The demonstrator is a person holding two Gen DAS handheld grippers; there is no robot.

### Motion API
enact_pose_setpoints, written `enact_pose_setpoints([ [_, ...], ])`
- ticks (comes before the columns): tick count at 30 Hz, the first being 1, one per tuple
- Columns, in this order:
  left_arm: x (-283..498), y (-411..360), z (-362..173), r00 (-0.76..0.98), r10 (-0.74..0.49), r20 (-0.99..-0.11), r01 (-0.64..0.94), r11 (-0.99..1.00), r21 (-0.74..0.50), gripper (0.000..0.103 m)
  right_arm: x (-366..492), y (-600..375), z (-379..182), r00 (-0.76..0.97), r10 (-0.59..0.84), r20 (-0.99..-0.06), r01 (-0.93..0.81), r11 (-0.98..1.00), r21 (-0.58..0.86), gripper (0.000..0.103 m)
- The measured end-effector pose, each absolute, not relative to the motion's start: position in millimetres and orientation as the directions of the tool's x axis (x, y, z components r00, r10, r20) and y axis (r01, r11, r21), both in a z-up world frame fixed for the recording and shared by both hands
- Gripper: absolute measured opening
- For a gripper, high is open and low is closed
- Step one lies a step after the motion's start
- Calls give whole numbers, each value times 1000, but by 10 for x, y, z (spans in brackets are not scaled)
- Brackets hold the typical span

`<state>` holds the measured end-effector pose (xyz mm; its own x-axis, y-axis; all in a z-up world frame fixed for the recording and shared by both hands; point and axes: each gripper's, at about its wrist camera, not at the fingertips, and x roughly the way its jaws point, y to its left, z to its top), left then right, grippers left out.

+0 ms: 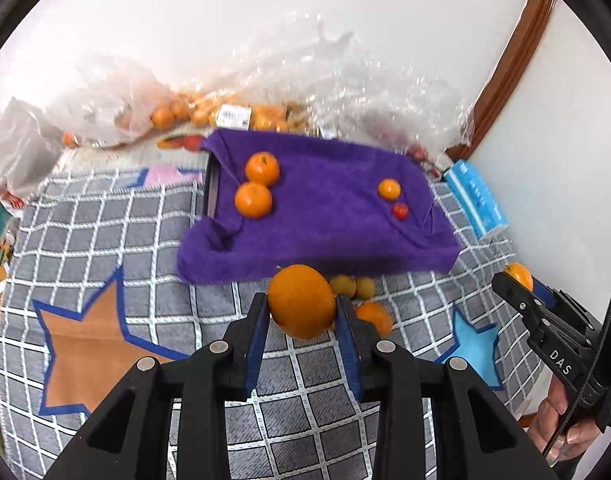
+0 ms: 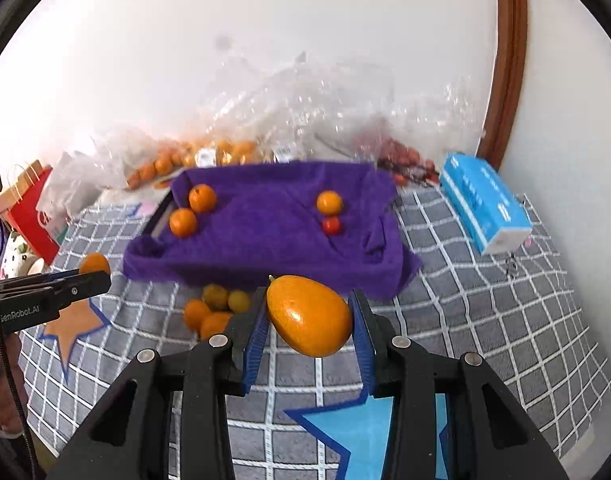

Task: Organize fruits
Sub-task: 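Grasp a large orange with the left tool while the right tool lifts the oval fruit, then carry the orange with the left tool while the right tool carries the oval fruit over the towel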

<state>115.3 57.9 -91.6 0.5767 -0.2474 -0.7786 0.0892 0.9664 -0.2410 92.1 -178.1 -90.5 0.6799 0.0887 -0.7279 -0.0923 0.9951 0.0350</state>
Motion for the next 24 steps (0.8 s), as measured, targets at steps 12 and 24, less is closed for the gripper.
enact_pose_setpoints([
  [12, 1152, 684, -492, 645, -250, -722, 95, 964, -248, 32, 1049, -1718, -565, 723, 88, -685, -90, 995, 32, 39],
  [24, 1264, 678, -272, 673, -259, -693, 108, 961, -254, 32, 1158, -1722, -426, 753, 86, -652, -81, 996, 38, 39],
])
